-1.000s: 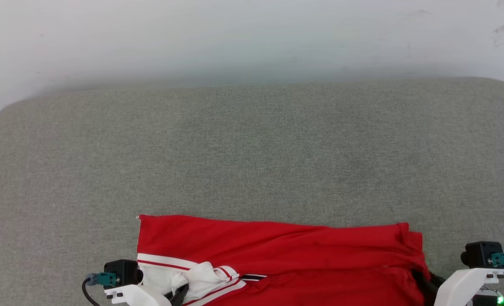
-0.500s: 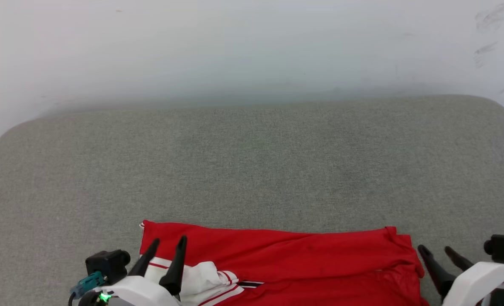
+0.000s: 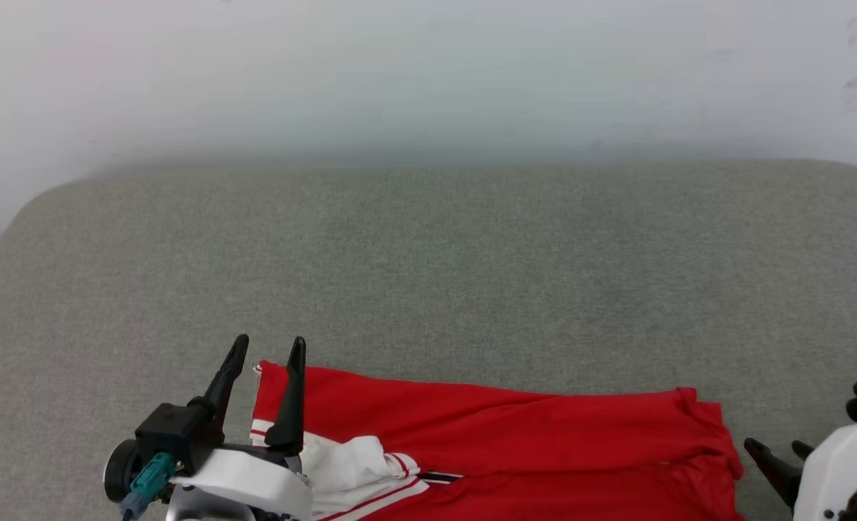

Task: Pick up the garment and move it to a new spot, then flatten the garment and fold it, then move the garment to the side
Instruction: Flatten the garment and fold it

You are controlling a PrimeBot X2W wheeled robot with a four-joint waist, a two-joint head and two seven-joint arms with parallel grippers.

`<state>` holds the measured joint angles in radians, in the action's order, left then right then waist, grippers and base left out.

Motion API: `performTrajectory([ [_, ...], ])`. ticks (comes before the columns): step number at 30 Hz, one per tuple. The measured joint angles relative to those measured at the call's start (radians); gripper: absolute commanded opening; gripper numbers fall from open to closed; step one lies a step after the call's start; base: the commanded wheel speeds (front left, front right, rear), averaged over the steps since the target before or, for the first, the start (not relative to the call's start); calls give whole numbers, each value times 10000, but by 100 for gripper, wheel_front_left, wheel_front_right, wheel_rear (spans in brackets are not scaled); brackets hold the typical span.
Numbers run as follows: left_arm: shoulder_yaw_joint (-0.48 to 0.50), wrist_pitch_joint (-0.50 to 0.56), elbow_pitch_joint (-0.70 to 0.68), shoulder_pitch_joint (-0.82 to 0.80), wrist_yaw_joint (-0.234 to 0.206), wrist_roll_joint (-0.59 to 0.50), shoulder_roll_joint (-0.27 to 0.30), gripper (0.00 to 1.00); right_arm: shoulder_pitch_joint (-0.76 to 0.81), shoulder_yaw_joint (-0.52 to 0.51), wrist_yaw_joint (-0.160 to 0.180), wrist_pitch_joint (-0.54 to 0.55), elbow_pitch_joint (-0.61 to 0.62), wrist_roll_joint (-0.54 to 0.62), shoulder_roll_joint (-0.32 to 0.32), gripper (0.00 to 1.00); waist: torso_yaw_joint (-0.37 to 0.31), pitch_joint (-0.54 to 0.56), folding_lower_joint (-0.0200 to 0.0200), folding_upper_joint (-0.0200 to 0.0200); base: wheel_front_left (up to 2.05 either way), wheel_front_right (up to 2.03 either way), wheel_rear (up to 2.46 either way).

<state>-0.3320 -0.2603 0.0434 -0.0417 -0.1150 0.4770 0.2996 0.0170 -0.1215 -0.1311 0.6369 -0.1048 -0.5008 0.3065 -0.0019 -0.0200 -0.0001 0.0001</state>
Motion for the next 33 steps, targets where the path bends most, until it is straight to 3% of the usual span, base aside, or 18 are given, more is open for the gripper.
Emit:
performTrajectory([
  [15,332,-15,-380,-312,15,-930,-612,100,-909,1321,19,1174,-1580,-901,-42,100,687,-1274,1,0,0,0,0],
  [16,403,-17,-330,-314,82,-976,-656,100,-1005,1423,21,1262,-1756,-997,23,44,702,-1294,1,-1,0,0,0],
  [17,470,-25,-276,-314,111,-989,-713,100,-1070,1515,21,1281,-1885,-1158,69,6,697,-1274,1,-1,0,0,0],
  [18,470,-25,-276,-314,111,-989,-713,100,-1070,1515,21,1281,-1885,-1158,69,0,697,-1274,1,-1,0,0,0],
  [27,686,-25,10,-76,255,-1118,-614,100,-1351,2027,4,1016,-1852,-1423,153,0,497,-703,1,0,0,0,0],
  [33,759,-25,109,214,192,-1118,-529,100,-1371,1651,0,901,-1670,-1421,477,0,282,-173,1,0,0,0,0],
])
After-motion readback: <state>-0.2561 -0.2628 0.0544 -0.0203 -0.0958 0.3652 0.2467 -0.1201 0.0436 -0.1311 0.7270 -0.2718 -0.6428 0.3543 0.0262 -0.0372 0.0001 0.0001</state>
